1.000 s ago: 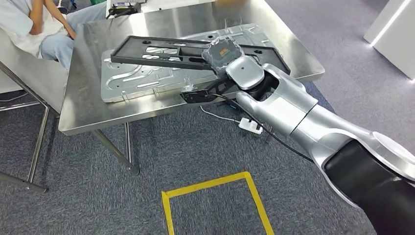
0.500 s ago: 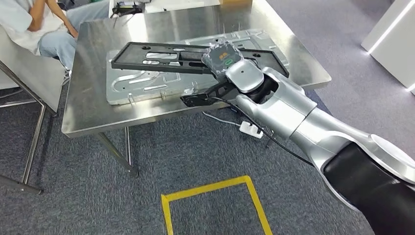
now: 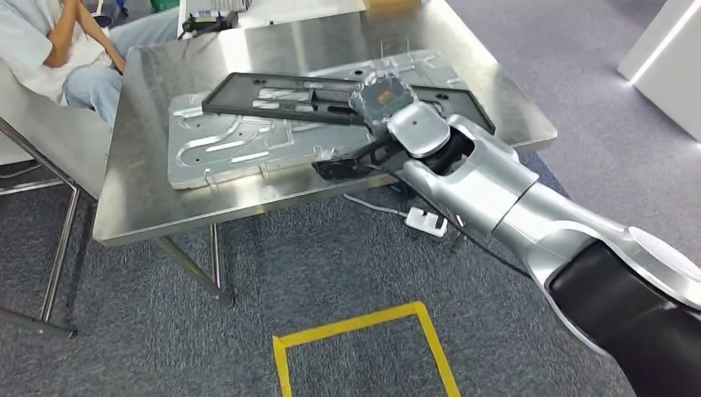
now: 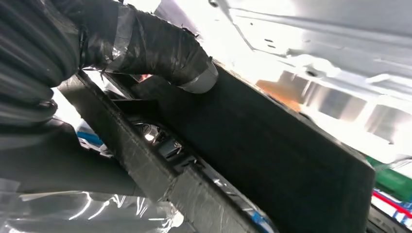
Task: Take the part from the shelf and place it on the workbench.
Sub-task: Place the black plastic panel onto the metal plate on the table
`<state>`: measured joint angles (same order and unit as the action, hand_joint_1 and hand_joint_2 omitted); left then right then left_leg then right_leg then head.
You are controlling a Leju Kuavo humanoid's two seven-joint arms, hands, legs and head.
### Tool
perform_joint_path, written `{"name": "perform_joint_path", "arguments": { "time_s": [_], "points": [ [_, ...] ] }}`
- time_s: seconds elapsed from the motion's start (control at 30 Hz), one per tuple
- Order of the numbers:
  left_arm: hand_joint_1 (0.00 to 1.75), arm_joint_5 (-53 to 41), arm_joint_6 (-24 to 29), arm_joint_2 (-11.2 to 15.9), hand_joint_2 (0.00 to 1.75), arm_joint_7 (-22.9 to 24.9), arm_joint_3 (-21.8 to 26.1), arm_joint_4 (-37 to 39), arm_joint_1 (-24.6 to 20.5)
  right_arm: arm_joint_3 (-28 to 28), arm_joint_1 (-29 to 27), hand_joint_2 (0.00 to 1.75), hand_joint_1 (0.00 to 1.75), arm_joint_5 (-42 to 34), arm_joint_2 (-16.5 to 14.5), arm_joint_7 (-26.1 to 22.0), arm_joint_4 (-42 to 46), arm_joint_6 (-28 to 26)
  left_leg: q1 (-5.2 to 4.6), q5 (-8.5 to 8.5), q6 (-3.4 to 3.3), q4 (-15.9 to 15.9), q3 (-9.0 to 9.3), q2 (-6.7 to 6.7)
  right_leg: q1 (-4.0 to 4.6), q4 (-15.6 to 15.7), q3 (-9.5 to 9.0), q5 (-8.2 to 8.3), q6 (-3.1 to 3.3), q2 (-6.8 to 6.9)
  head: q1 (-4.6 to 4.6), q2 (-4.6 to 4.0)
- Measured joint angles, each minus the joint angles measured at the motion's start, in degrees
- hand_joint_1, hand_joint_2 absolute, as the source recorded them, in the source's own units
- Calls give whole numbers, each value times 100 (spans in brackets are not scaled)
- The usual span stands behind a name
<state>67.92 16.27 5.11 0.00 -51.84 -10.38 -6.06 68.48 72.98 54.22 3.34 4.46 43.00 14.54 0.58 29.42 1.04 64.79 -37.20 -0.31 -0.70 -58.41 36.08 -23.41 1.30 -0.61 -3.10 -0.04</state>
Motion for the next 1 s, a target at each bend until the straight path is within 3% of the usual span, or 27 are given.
{"name": "perform_joint_path", "arguments": {
  "time_s": [0.07, 0.1, 0.13, 0.2, 0.27, 0.33, 0.43, 0.5, 0.57, 0.6, 0.63, 0.7, 0.77, 0.8, 0.93, 1.0],
  "points": [
    [0, -18, 25, 0, 175, 26, 0, 0, -4, 1, -15, 175, 175, 1, 0, -6, -1, 1, 19, 224, 45, 687, -380, 3, 1, -5, -37, -35, 27, -2, -10, 0],
    [0, -30, 34, 0, 175, 46, 0, 0, -1, 1, -29, 175, 175, 2, 0, -9, -2, 3, 24, 217, 58, 865, -510, 3, 1, -12, -56, -57, 29, -5, -9, 0],
    [0, -40, 39, 0, 175, 69, 0, 0, 2, 1, -40, 175, 175, 3, 0, -10, -4, 4, 28, 102, 66, 840, -549, 3, -1, -24, -76, -83, 24, -9, -9, 0],
    [0, -54, 54, 1, 175, 103, 0, 0, 6, 1, -44, 175, 175, 13, 0, -5, -7, 6, 36, -339, 58, 218, -336, 5, -5, -50, -127, -143, -1, -16, -9, 0],
    [0, -58, 73, 3, 175, 122, 0, 0, 0, 0, -27, 175, 175, 34, -2, -9, -13, 4, 10, -581, 19, -416, -43, 0, 9, -66, -154, -191, -47, -18, -9, 1],
    [0, -69, 83, 4, 175, 130, 0, 0, -10, 1, -13, 175, 175, 82, -16, -58, -33, -4, -27, -559, -42, -602, 55, -11, 21, -55, -153, -202, -99, -17, -7, 1],
    [0, -101, 57, 2, 175, 133, -2, 0, -12, 2, 17, 175, 175, 179, -141, -212, -119, -53, -2, -562, -147, -675, 105, -3, 19, -113, -125, -267, -172, -1, 3, 1],
    [0, -110, 21, -2, 175, 135, -2, 0, -17, 2, 71, 175, 175, 210, -275, -291, -195, -92, 18, -556, -215, -719, 158, 11, 15, -572, 100, -492, -199, 19, 24, 1],
    [0, -109, -1, -2, 175, 138, -2, 0, -28, 2, 113, 175, 175, 230, -415, -359, -291, -109, 15, -524, -261, -719, 189, 15, 12, -1314, 500, -744, -214, 23, 36, 0],
    [0, -108, -7, -1, 175, 143, -2, 0, -31, 2, 119, 175, 175, 237, -488, -399, -352, -110, 15, -503, -268, -716, 209, 11, 7, -1555, 655, -766, -220, 25, 37, 1],
    [0, -107, -8, -1, 175, 151, -2, 0, -32, 3, 121, 175, 175, 244, -552, -440, -414, -111, 16, -479, -267, -707, 232, 4, 0, -1604, 725, -689, -222, 27, 37, 1],
    [0, -96, -8, -2, 175, 180, -2, 0, -27, 4, 127, 175, 175, 255, -659, -504, -504, -118, 23, -414, -239, -668, 280, -22, -14, -1091, 557, -279, -206, 33, 39, 1],
    [0, -72, -4, -2, 175, 215, -2, 0, -21, 4, 144, 175, 175, 267, -735, -537, -559, -133, 13, -342, -187, -611, 297, -51, -7, -438, 269, -14, -173, 37, 42, 1],
    [0, -62, -2, -2, 175, 229, -2, 0, -20, 4, 151, 175, 175, 273, -772, -549, -583, -140, 8, -322, -154, -593, 291, -63, 3, -249, 180, 15, -160, 34, 38, 1],
    [0, -51, 1, -4, 175, 253, -2, 0, -9, 6, 160, 175, 175, 288, -883, -573, -685, -147, 23, -255, -25, -571, 272, -62, -1, -93, 80, -34, -78, 10, 47, 1],
    [0, -47, 0, -4, 175, 250, -2, 0, -11, 7, 164, 175, 175, 292, -934, -573, -725, -147, 34, -57, 34, -194, 98, -28, -28, -42, 16, -36, -21, 4, 27, 1]
  ]
}}
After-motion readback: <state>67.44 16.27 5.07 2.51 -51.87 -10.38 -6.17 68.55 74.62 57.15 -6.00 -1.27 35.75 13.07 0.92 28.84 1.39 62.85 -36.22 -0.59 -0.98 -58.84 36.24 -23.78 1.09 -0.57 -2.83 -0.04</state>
